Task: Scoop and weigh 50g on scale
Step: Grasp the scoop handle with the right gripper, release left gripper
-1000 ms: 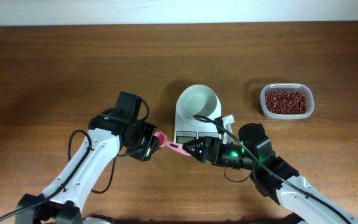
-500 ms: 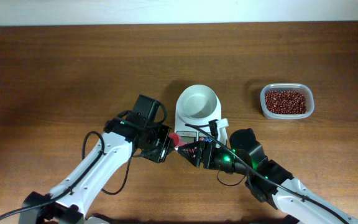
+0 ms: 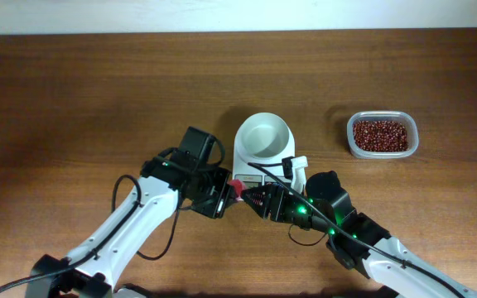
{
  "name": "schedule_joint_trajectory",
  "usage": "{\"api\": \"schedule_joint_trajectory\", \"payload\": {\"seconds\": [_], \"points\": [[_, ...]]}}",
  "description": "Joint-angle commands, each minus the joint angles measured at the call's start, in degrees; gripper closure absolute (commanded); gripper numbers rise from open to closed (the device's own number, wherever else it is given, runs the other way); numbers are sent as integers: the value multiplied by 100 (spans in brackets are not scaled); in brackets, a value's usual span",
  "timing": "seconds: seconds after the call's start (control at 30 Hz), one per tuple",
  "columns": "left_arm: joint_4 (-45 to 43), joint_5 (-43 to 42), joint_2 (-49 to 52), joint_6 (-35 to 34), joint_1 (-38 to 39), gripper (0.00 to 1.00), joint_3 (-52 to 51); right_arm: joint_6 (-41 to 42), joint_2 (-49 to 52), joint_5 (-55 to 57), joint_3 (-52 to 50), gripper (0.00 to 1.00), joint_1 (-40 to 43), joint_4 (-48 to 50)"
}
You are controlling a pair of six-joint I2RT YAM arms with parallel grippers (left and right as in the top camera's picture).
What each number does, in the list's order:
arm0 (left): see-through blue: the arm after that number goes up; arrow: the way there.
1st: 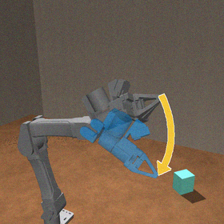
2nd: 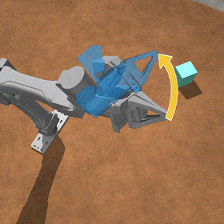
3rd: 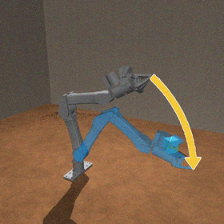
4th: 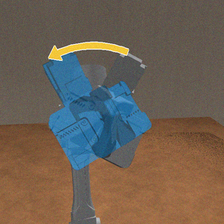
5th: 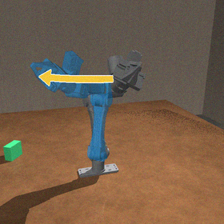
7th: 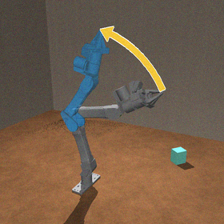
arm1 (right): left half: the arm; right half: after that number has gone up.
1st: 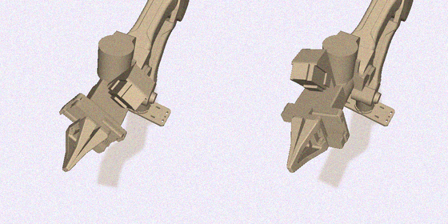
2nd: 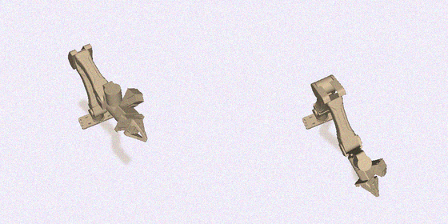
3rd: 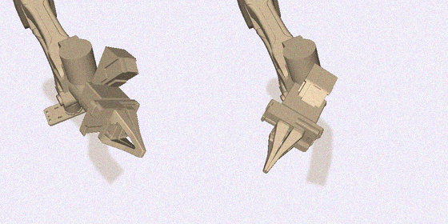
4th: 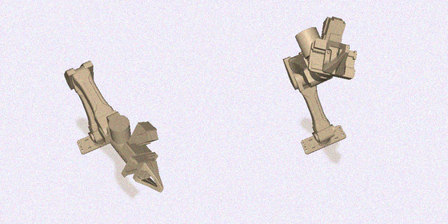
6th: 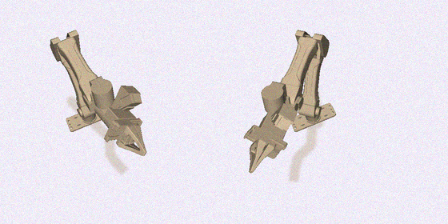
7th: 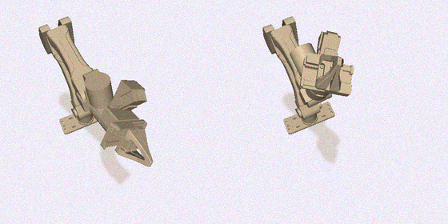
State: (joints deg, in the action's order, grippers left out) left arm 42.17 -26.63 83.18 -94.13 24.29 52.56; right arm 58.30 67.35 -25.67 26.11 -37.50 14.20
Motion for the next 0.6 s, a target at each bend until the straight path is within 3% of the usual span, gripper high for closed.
{"api": "schedule_joint_trajectory", "payload": {"seconds": [0.0,0.57], "points": [[-11,-37,-85,-55,85,100,-13,-37,26,90,70,52,-37,20],[11,245,-85,-52,85,100,-13,-39,26,87,70,83,-37,13]]}}
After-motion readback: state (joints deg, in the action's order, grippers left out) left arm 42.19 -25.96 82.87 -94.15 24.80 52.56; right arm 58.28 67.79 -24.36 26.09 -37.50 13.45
